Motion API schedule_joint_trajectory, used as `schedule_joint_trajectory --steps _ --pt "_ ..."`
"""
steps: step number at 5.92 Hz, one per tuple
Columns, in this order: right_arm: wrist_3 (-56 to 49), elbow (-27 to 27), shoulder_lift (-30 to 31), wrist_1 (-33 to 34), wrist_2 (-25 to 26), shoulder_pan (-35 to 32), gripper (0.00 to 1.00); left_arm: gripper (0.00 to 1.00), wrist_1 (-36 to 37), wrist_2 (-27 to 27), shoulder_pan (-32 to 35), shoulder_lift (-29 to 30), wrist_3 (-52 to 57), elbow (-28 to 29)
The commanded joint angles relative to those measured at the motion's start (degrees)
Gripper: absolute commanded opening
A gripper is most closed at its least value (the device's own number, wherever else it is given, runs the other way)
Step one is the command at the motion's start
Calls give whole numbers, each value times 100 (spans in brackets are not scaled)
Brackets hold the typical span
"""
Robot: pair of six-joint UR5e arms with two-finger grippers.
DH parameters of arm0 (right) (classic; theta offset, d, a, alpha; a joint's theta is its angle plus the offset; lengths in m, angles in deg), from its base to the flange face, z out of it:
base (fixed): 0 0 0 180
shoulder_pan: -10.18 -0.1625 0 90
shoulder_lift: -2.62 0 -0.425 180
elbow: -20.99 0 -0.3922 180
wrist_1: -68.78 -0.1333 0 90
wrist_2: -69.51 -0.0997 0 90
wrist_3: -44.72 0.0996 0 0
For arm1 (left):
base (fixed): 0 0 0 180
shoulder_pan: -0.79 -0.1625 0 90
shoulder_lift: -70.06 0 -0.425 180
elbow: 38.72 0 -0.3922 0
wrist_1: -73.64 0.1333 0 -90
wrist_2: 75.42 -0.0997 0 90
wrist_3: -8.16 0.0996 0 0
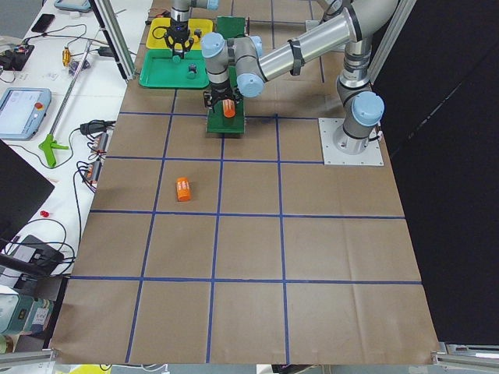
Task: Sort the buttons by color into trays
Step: 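Release the orange cylinder on the belt and move the left gripper to the other cylinder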
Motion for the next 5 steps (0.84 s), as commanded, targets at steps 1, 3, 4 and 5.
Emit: schedule_joint_trajectory --steps 1,3,4,5 --pt "88 -9 369 -254 -2 -29 100 98 -55 -16 -742 -92 -248 333" --pt "53 69 1168 -1727 540 6 100 98 -126 2 -1395 345 -688 955" --pt "79 192 1607 -2542 570 23 100 98 -100 -24 -1423 695 -671 1428" --pt "96 350 2177 -3290 806 24 100 98 -91 -42 -1537 1273 -636 2051"
